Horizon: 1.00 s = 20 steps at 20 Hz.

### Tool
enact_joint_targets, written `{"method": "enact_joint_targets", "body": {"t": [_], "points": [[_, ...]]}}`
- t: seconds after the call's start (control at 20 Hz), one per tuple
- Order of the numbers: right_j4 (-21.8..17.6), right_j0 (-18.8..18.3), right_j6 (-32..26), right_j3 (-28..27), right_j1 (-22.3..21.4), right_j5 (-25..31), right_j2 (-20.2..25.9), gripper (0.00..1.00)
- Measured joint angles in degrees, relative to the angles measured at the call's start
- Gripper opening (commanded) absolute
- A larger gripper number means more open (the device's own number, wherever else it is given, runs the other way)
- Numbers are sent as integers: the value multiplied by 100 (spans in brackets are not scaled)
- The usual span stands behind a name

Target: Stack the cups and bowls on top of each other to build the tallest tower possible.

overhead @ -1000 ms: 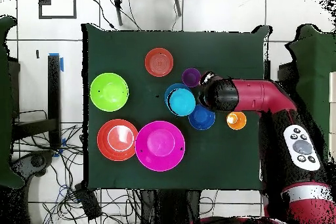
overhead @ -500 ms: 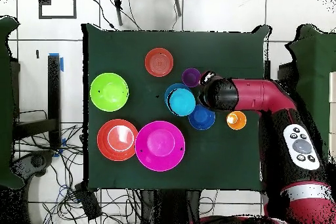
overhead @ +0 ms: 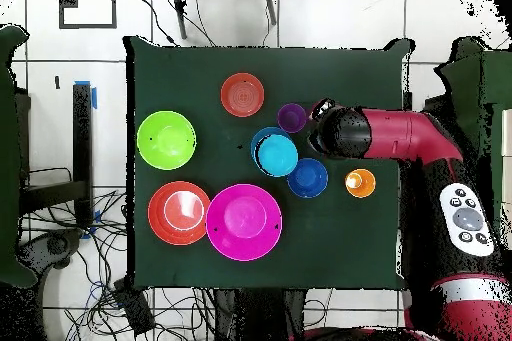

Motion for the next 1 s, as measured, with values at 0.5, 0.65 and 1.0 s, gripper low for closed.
{"method": "enact_joint_targets", "body": {"t": [0.5,0.65,1.0], "points": [[9,103,0,-455,15,276,14,100],[8,145,0,-505,16,277,14,100],[8,249,0,-516,16,277,14,100]]}}
